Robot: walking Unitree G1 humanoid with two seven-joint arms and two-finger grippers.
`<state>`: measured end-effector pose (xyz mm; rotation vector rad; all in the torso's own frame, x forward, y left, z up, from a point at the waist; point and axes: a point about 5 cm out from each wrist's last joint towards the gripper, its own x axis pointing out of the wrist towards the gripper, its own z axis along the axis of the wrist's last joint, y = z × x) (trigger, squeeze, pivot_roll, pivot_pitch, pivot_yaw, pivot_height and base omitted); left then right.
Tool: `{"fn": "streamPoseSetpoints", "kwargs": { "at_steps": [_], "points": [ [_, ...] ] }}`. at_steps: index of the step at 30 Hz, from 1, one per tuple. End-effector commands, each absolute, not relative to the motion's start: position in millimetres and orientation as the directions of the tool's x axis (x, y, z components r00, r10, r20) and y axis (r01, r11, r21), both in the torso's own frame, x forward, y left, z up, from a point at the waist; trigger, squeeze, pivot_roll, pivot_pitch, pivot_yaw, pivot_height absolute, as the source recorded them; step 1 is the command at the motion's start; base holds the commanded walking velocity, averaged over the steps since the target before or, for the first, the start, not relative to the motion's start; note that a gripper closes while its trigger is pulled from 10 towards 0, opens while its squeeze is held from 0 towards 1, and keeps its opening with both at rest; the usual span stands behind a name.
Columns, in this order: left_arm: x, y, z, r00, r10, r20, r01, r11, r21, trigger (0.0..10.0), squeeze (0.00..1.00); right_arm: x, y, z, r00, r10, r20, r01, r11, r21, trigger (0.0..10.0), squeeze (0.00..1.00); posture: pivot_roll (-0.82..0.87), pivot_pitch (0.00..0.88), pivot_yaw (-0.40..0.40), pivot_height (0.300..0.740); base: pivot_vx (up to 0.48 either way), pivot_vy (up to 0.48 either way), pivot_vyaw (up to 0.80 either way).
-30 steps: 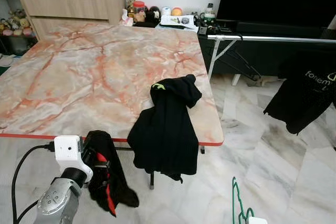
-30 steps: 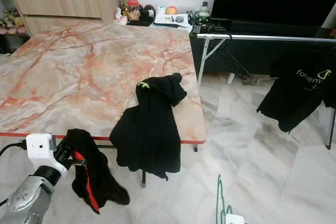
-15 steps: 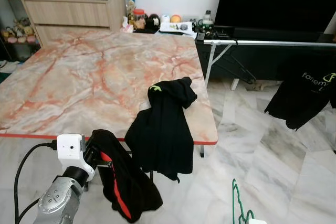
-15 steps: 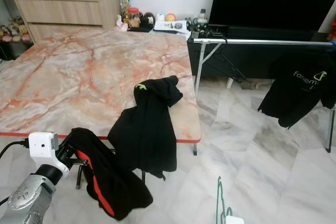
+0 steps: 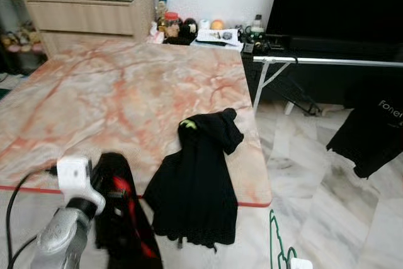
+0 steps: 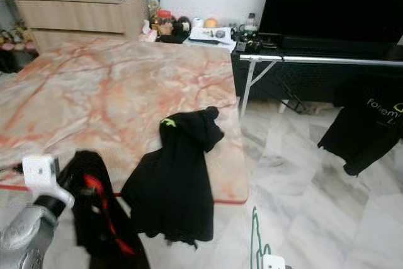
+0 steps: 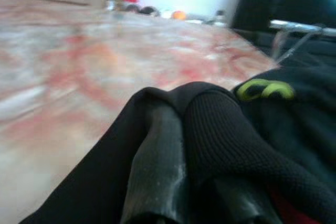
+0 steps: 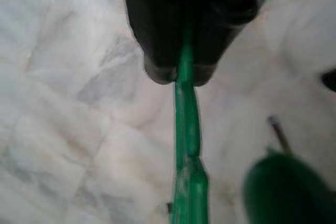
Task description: Hang hanger
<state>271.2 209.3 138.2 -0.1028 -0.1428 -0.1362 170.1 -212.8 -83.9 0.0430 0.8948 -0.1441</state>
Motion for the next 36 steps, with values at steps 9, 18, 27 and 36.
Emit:
{"fn": "streamPoseSetpoints", "kwargs": {
  "at_steps": [9, 18, 27, 36],
  "points": [
    [311.7, 209.0, 214.2, 0.917, -0.216, 0.337, 0.217, 0.976, 0.034, 10.0, 0.00, 171.5, -206.2, -84.3, 0.622, -0.097, -0.777, 0.145, 0.989, -0.007, 10.0, 0.00, 0.15, 0.001, -0.004, 0.740, 0.371, 0.000, 0.00],
    [355.5, 189.6, 293.0, 0.812, -0.278, 0.513, 0.269, 0.959, 0.094, 10.0, 0.00, 173.0, -204.4, -84.0, 0.624, -0.097, -0.775, 0.149, 0.989, -0.004, 10.0, 0.00, 0.16, 0.000, 0.000, 0.740, 0.377, 0.000, 0.00],
    [364.2, 182.0, 300.6, 0.812, -0.269, 0.518, 0.273, 0.959, 0.070, 10.0, 0.00, 173.9, -202.6, -84.0, 0.625, -0.095, -0.775, 0.151, 0.989, 0.000, 10.0, 0.00, 0.16, 0.000, 0.003, 0.740, 0.359, 0.000, 0.00],
    [331.3, 170.6, 215.1, 0.884, -0.382, 0.270, 0.396, 0.918, 0.001, 10.0, 0.00, 168.8, -201.8, -86.4, 0.613, -0.087, -0.786, 0.137, 0.991, -0.003, 10.0, 0.00, 0.16, 0.013, 0.000, 0.740, 0.000, 0.000, 0.00]
  ]
}}
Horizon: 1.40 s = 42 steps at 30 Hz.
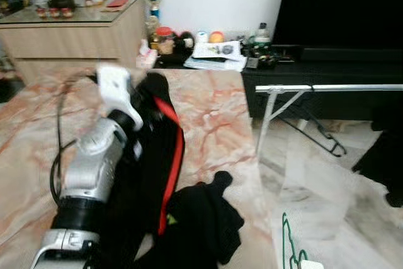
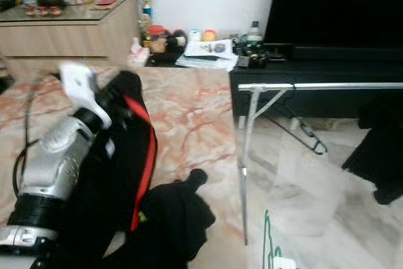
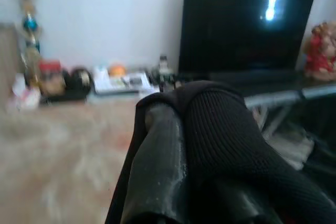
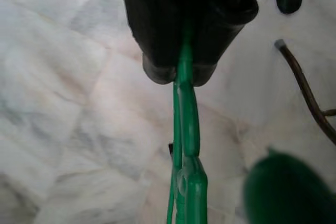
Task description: Hang hanger
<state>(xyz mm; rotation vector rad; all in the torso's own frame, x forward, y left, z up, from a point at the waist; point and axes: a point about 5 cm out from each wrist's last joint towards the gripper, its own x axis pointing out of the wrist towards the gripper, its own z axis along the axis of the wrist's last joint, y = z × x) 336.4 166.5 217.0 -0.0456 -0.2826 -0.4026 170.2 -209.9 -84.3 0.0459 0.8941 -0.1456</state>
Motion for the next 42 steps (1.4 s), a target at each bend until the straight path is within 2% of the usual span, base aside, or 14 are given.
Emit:
{"fn": "streamPoseSetpoints", "kwargs": {
  "at_steps": [1, 6, 11, 14, 15, 18, 21, 27, 34, 35, 37, 38, 42],
  "points": [
    [322.7, 169.5, 204.6, 0.888, -0.394, 0.239, 0.408, 0.913, -0.011, 10.0, 0.00, 168.0, -202.0, -86.7, 0.611, -0.087, -0.787, 0.136, 0.991, -0.004, 10.0, 0.00, 0.16, 0.013, 0.000, 0.740, 0.000, 0.000, 0.00],
    [303.3, 173.7, 182.3, 0.912, -0.382, 0.149, 0.390, 0.921, -0.025, 10.0, 0.00, 166.6, -202.1, -87.3, 0.608, -0.086, -0.789, 0.131, 0.991, -0.007, 10.0, 0.00, 0.16, 0.010, 0.004, 0.740, 0.000, 0.000, 0.00],
    [287.1, 188.2, 168.9, 0.938, -0.338, 0.081, 0.330, 0.938, 0.103, 10.0, 0.00, 165.9, -201.9, -87.6, 0.607, -0.084, -0.790, 0.127, 0.992, -0.008, 10.0, 0.00, 0.16, 0.006, 0.008, 0.740, 0.000, 0.000, 0.00],
    [287.9, 213.0, 169.0, 0.971, -0.222, 0.089, 0.191, 0.944, 0.269, 10.0, 0.00, 165.7, -201.8, -87.7, 0.606, -0.084, -0.791, 0.125, 0.992, -0.009, 10.0, 0.00, 0.16, 0.002, 0.008, 0.740, 0.000, 0.000, 0.00],
    [290.7, 237.7, 171.3, 0.987, -0.096, 0.131, 0.050, 0.947, 0.316, 10.0, 0.00, 165.8, -200.9, -87.9, 0.605, -0.080, -0.792, 0.119, 0.993, -0.009, 10.0, 0.00, 0.17, 0.000, 0.007, 0.740, 0.000, 0.000, 0.00],
    [288.9, 252.8, 169.5, 0.992, -0.069, 0.107, 0.026, 0.932, 0.361, 10.0, 0.00, 165.9, -200.5, -87.9, 0.605, -0.078, -0.792, 0.117, 0.993, -0.009, 10.0, 0.00, 0.16, 0.000, 0.007, 0.740, 0.000, 0.000, 0.00],
    [276.5, 245.3, 160.3, 0.989, -0.133, 0.068, 0.122, 0.981, 0.153, 10.0, 0.00, 165.3, -200.8, -88.0, 0.607, -0.080, -0.791, 0.119, 0.993, -0.008, 10.0, 0.00, 0.16, 0.000, 0.015, 0.740, 0.000, 0.000, 0.00],
    [263.9, 225.7, 139.5, 0.989, -0.137, 0.059, 0.140, 0.988, -0.066, 10.0, 0.00, 165.0, -200.1, -88.2, 0.607, -0.075, -0.791, 0.112, 0.994, -0.008, 10.0, 0.00, 0.16, 0.000, 0.012, 0.740, 0.000, 0.000, 0.00],
    [262.4, 228.4, 136.0, 0.991, -0.128, 0.040, 0.132, 0.985, -0.111, 10.0, 0.00, 166.0, -200.4, -87.6, 0.611, -0.076, -0.788, 0.114, 0.993, -0.008, 10.0, 0.00, 0.15, 0.001, 0.008, 0.740, 0.000, 0.000, 0.00],
    [262.8, 228.7, 136.9, 0.991, -0.129, 0.041, 0.133, 0.985, -0.113, 10.0, 0.05, 166.1, -200.8, -87.5, 0.612, -0.077, -0.787, 0.114, 0.993, -0.009, 10.0, 0.00, 0.15, 0.001, 0.008, 0.740, 0.000, 0.000, 0.00],
    [263.0, 228.0, 137.7, 0.990, -0.132, 0.046, 0.137, 0.984, -0.114, 10.0, 0.78, 166.0, -201.1, -87.5, 0.612, -0.079, -0.787, 0.116, 0.993, -0.010, 10.0, 0.00, 0.15, 0.001, 0.008, 0.740, 0.000, 0.000, 0.00],
    [263.3, 227.0, 138.2, 0.990, -0.134, 0.050, 0.139, 0.983, -0.117, 10.0, 1.00, 166.1, -201.3, -87.4, 0.612, -0.079, -0.787, 0.116, 0.993, -0.010, 10.0, 0.00, 0.15, 0.003, 0.007, 0.740, 0.000, 0.000, 0.00],
    [263.3, 224.7, 138.4, 0.989, -0.137, 0.053, 0.142, 0.982, -0.124, 10.0, 1.00, 166.3, -201.6, -87.3, 0.612, -0.080, -0.787, 0.118, 0.993, -0.010, 10.0, 0.00, 0.15, 0.006, 0.005, 0.740, 0.000, 0.000, 0.00]
  ]
}}
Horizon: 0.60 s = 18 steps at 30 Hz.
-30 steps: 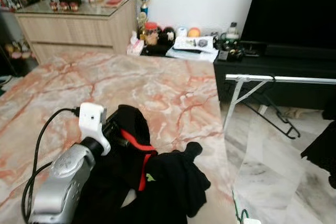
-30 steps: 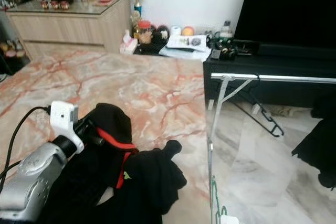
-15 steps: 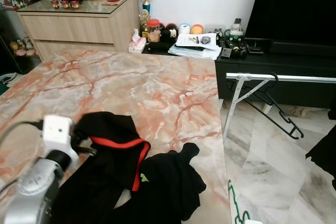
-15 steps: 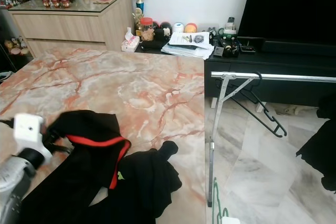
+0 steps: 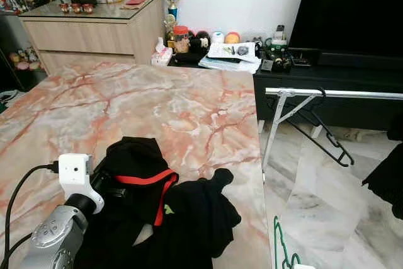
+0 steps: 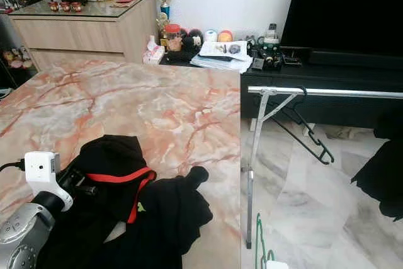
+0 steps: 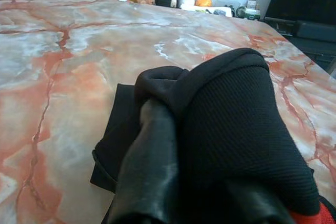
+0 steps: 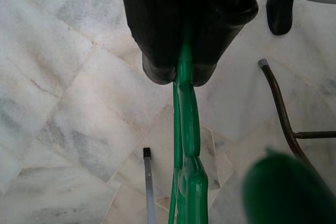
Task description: Hang hanger
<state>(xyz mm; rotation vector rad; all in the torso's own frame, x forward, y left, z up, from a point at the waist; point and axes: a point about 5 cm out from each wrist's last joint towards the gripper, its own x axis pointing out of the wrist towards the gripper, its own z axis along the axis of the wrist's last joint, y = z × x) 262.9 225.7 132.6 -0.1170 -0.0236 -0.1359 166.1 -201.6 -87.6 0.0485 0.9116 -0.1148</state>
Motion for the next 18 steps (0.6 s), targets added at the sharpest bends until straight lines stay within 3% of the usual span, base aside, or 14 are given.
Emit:
{"fn": "streamPoseSetpoints", "kwargs": {
  "at_steps": [1, 18],
  "points": [
    [262.8, 223.2, 137.9, 0.989, -0.138, 0.053, 0.143, 0.981, -0.128, 10.0, 1.00, 166.1, -201.6, -87.4, 0.611, -0.080, -0.787, 0.117, 0.993, -0.009, 10.0, 0.00, 0.15, 0.006, 0.005, 0.740, 0.000, 0.000, 0.00],
    [248.0, 218.1, 126.2, 0.976, -0.218, -0.026, 0.215, 0.974, -0.067, 10.0, 1.00, 165.4, -201.6, -87.7, 0.608, -0.077, -0.790, 0.114, 0.993, -0.009, 10.0, 0.00, 0.16, 0.014, 0.005, 0.740, 0.000, 0.000, 0.00]
  ]
}}
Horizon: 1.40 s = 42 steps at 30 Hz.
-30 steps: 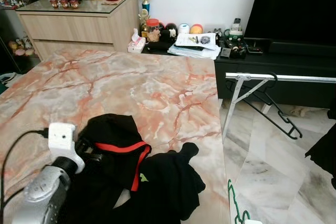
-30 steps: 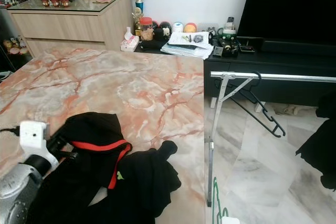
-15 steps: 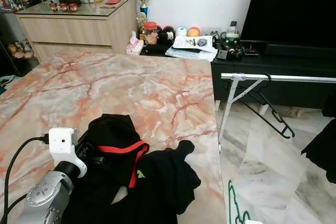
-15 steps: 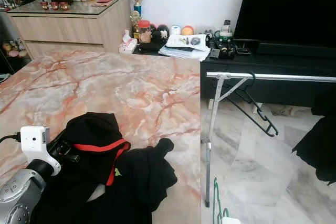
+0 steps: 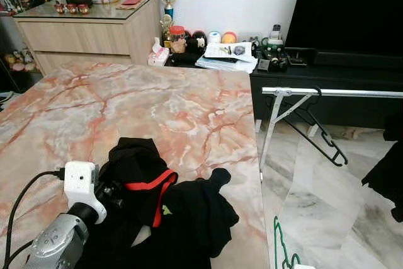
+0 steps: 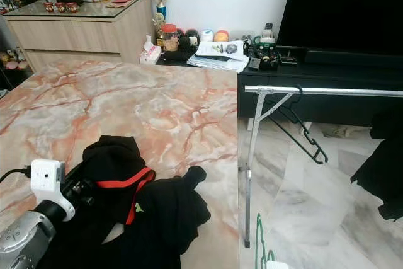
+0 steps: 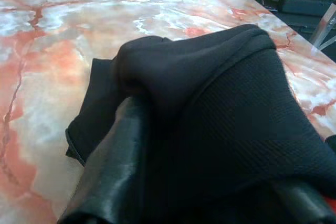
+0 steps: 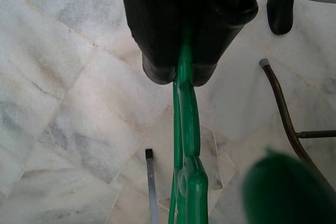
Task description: Hang hanger
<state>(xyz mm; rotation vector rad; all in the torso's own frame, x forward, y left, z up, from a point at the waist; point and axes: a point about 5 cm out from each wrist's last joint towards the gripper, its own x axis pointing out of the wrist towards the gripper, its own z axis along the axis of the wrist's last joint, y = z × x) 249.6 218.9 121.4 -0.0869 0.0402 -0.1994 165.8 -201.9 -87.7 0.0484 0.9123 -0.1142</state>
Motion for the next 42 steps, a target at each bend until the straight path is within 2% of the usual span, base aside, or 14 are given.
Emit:
{"fn": "streamPoseSetpoints", "kwargs": {
  "at_steps": [1, 7, 18, 23, 27, 31, 32, 36, 37, 38, 39, 40, 41, 42],
  "points": [
    [247.1, 217.3, 125.9, 0.975, -0.219, -0.029, 0.216, 0.974, -0.070, 10.0, 1.00, 165.1, -201.4, -87.9, 0.608, -0.077, -0.791, 0.113, 0.994, -0.009, 10.0, 0.00, 0.16, 0.014, 0.005, 0.740, 0.000, 0.000, 0.00],
    [243.0, 218.7, 130.1, 0.980, -0.199, -0.009, 0.197, 0.976, -0.089, 10.0, 1.00, 164.1, -200.9, -88.4, 0.605, -0.077, -0.792, 0.114, 0.993, -0.010, 10.0, 0.00, 0.16, 0.017, 0.005, 0.740, 0.000, 0.000, 0.00],
    [230.9, 225.3, 139.0, 0.971, -0.239, 0.008, 0.239, 0.968, -0.079, 10.0, 1.00, 164.1, -202.1, -88.3, 0.603, -0.077, -0.794, 0.112, 0.994, -0.012, 10.0, 0.00, 0.16, 0.017, 0.002, 0.740, 0.000, 0.000, 0.00],
    [218.2, 225.2, 139.5, 0.946, -0.323, -0.022, 0.321, 0.945, -0.055, 10.0, 1.00, 164.4, -202.9, -88.1, 0.602, -0.076, -0.795, 0.109, 0.994, -0.012, 10.0, 0.00, 0.17, 0.018, -0.001, 0.740, 0.000, 0.000, 0.00],
    [218.7, 226.1, 145.7, 0.937, -0.350, -0.006, 0.349, 0.937, -0.025, 10.0, 1.00, 164.3, -203.4, -88.1, 0.601, -0.077, -0.796, 0.108, 0.994, -0.015, 10.0, 0.00, 0.17, 0.018, -0.006, 0.740, 0.000, 0.000, 0.00],
    [221.6, 209.9, 159.0, 0.880, -0.473, 0.052, 0.476, 0.873, -0.109, 10.0, 1.00, 164.2, -203.3, -88.3, 0.599, -0.076, -0.797, 0.107, 0.994, -0.015, 10.0, 0.00, 0.16, 0.017, -0.004, 0.740, 0.000, 0.000, 0.00],
    [219.2, 198.9, 160.3, 0.831, -0.555, 0.048, 0.555, 0.819, -0.148, 10.0, 1.00, 164.0, -203.1, -88.4, 0.599, -0.076, -0.797, 0.107, 0.994, -0.014, 10.0, 0.00, 0.16, 0.015, -0.003, 0.740, 0.000, 0.000, 0.00],
    [214.9, 190.6, 157.7, 0.779, -0.627, 0.025, 0.620, 0.763, -0.181, 10.0, 1.00, 163.8, -202.8, -88.5, 0.598, -0.075, -0.798, 0.107, 0.994, -0.014, 10.0, 0.00, 0.16, 0.014, -0.002, 0.740, 0.000, 0.000, 0.00],
    [210.6, 184.4, 155.0, 0.728, -0.685, -0.002, 0.672, 0.715, -0.195, 10.0, 1.00, 163.6, -202.6, -88.6, 0.598, -0.075, -0.798, 0.107, 0.994, -0.014, 10.0, 0.00, 0.16, 0.012, -0.002, 0.740, 0.000, 0.000, 0.00],
    [201.7, 174.6, 150.1, 0.624, -0.779, -0.058, 0.752, 0.619, -0.227, 10.0, 0.97, 163.2, -202.4, -88.8, 0.596, -0.075, -0.799, 0.107, 0.994, -0.013, 10.0, 0.00, 0.16, 0.013, -0.002, 0.740, 0.000, 0.000, 0.00],
    [197.6, 171.3, 148.3, 0.573, -0.815, -0.087, 0.782, 0.575, -0.240, 10.0, 0.49, 162.9, -202.2, -89.0, 0.595, -0.074, -0.800, 0.107, 0.994, -0.013, 10.0, 0.00, 0.16, 0.010, 0.000, 0.740, 0.000, 0.000, 0.00],
    [197.6, 171.3, 148.3, 0.573, -0.815, -0.087, 0.782, 0.575, -0.240, 10.0, 0.49, 162.9, -202.2, -89.0, 0.595, -0.074, -0.800, 0.107, 0.994, -0.013, 10.0, 0.00, 0.16, 0.010, 0.000, 0.740, 0.000, 0.000, 0.00],
    [197.4, 171.0, 147.8, 0.564, -0.821, -0.093, 0.787, 0.568, -0.241, 10.0, 0.00, 162.6, -202.1, -89.2, 0.594, -0.074, -0.801, 0.108, 0.994, -0.012, 10.0, 0.00, 0.16, 0.010, 0.000, 0.740, 0.000, 0.000, 0.00],
    [197.4, 170.8, 147.8, 0.560, -0.823, -0.094, 0.788, 0.564, -0.248, 10.0, 0.00, 162.6, -202.1, -89.2, 0.594, -0.074, -0.801, 0.108, 0.994, -0.012, 10.0, 0.00, 0.16, 0.010, 0.000, 0.740, 0.000, 0.000, 0.00]
  ]
}}
